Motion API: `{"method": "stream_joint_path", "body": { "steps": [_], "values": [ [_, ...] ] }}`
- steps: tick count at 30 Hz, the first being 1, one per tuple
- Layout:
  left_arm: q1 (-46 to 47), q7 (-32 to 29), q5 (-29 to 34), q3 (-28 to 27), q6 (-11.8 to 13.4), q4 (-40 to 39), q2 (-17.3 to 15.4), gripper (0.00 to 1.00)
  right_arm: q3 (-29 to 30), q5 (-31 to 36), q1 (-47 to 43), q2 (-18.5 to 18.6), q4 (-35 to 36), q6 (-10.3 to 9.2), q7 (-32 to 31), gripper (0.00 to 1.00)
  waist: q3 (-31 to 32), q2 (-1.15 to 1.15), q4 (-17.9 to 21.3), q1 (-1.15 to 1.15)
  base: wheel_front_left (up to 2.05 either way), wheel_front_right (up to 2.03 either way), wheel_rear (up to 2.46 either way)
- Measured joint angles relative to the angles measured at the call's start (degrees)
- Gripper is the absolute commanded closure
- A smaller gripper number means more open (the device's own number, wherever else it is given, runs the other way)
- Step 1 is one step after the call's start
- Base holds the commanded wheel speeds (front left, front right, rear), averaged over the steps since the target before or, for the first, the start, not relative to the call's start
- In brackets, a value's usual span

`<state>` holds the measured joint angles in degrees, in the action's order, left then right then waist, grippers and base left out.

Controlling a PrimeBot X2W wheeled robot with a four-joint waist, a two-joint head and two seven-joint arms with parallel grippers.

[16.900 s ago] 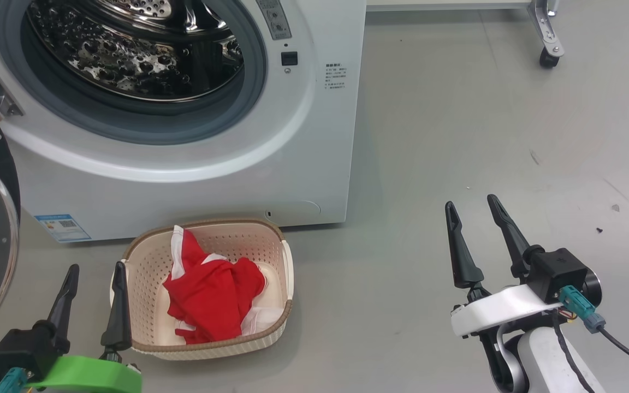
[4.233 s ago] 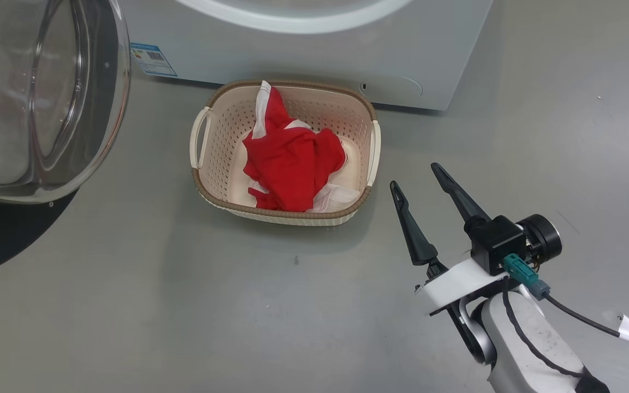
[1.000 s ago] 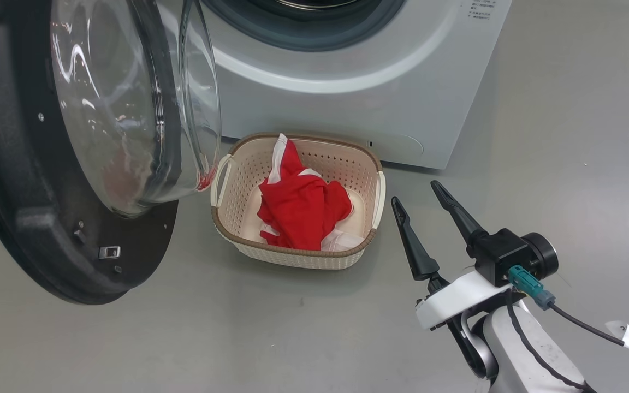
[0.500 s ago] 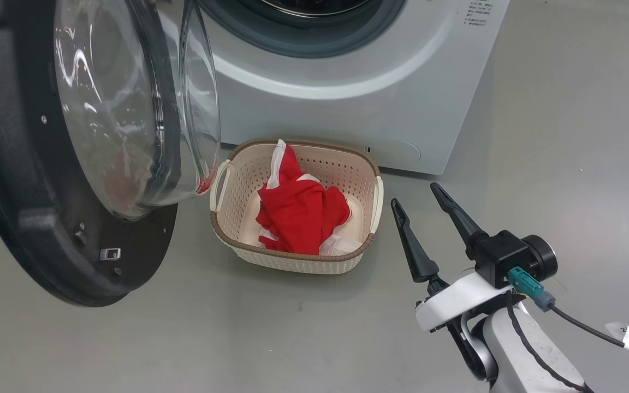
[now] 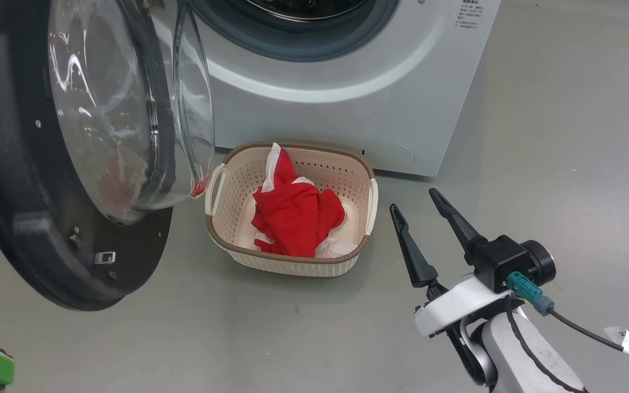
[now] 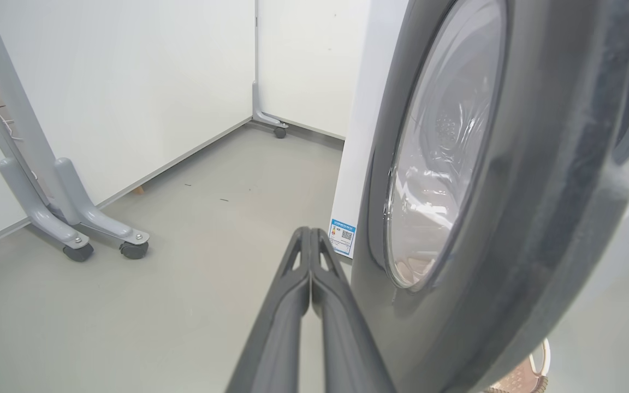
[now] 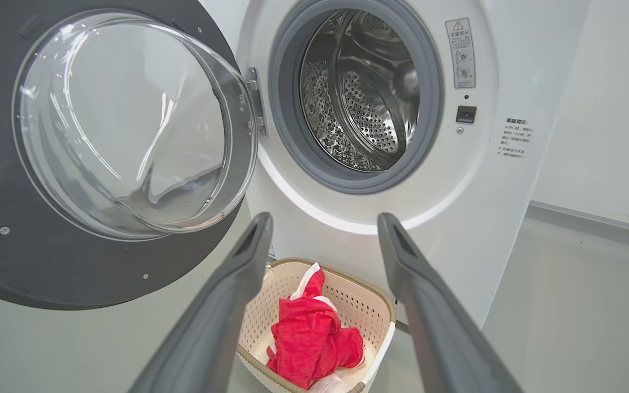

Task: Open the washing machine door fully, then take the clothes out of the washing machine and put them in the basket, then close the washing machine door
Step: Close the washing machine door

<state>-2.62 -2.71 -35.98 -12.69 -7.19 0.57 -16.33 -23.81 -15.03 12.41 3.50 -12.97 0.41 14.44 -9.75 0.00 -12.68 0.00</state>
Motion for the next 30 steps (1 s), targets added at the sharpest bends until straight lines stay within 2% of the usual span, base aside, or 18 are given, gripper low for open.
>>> {"method": "stream_joint_path", "body": {
  "steps": [4,5,6,7,30],
  "values": [
    [-0.05,2.53,0.21,0.73,0.0,1.31,0.0,1.0,0.0,-0.01,-0.01,0.0,0.01,0.0,0.0,0.0,0.12,0.0,0.1,0.0,0.0,0.0,0.0],
    [-0.05,3.14,0.21,0.92,0.0,1.63,0.0,0.73,0.0,-0.01,-0.02,0.0,0.02,0.0,0.0,0.0,0.14,0.0,0.1,0.0,0.0,0.0,0.0],
    [-0.05,3.71,0.22,1.19,-0.01,2.09,-0.01,0.12,0.0,-0.01,-0.02,0.0,0.03,0.0,0.0,0.0,0.17,0.0,0.11,0.0,0.0,0.0,0.0],
    [-0.05,4.45,0.33,1.35,-0.01,2.53,0.0,0.0,0.0,-0.01,-0.02,-0.01,0.03,0.0,0.0,0.0,0.2,0.0,0.1,0.0,0.0,0.0,0.0],
    [-0.1,12.34,0.54,4.11,-0.01,8.38,-1.04,0.0,-0.43,-0.03,-0.92,-0.02,0.0,0.02,0.0,0.0,1.57,0.0,0.09,0.0,0.0,0.0,0.0]
  ]
}}
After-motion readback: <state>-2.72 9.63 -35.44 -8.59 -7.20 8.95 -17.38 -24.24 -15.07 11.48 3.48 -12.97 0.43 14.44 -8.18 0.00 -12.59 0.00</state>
